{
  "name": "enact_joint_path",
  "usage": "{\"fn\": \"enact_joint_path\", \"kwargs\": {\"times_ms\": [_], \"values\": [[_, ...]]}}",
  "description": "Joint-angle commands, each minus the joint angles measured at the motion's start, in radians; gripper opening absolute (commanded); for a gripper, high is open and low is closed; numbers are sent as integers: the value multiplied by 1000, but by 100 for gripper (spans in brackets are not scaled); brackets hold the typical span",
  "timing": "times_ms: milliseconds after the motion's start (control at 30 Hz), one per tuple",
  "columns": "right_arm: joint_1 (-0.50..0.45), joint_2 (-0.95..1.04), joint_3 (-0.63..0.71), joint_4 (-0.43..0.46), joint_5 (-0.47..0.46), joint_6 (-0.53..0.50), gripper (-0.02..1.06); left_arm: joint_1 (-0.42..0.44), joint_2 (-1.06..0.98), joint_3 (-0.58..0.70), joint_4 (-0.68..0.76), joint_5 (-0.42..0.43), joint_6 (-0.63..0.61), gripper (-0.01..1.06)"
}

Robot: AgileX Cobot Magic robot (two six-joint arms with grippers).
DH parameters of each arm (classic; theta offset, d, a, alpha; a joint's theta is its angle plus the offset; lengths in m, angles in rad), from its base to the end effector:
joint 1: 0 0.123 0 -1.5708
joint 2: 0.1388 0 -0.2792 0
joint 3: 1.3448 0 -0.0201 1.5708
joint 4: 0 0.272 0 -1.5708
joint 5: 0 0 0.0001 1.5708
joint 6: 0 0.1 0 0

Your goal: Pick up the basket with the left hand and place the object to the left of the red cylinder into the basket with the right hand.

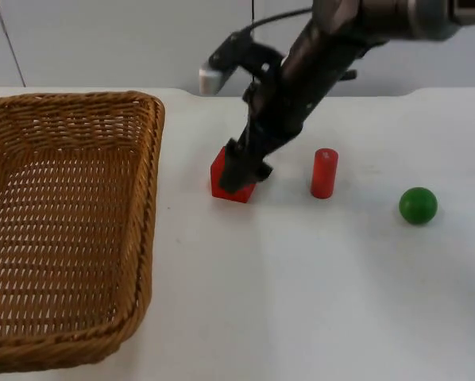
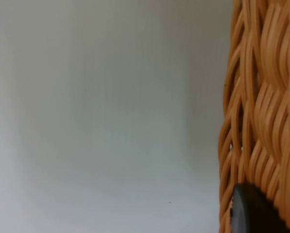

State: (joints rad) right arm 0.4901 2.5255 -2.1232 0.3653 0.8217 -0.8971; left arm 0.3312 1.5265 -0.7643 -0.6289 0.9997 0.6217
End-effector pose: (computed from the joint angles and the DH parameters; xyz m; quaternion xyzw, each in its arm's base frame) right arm 0.4785 0.2850 0.0999 -0.5431 0.7973 0.1105 0.2390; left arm 0.2533 0.0347 0.1598 -0.0411 0.9658 -0.2459 0.0713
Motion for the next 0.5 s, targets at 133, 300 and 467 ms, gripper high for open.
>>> {"fn": "enact_joint_path", "kwargs": {"times_ms": [133,300,467], "values": [[11,48,-11,4,-88,-16,90,3,-11,2,-16,8,-1,0],[11,47,-11,8,-86,1,41,3,-11,2,-16,8,-1,0],[8,-14,-11,-8,-51,78,0,3,-11,2,-16,8,-1,0]]}}
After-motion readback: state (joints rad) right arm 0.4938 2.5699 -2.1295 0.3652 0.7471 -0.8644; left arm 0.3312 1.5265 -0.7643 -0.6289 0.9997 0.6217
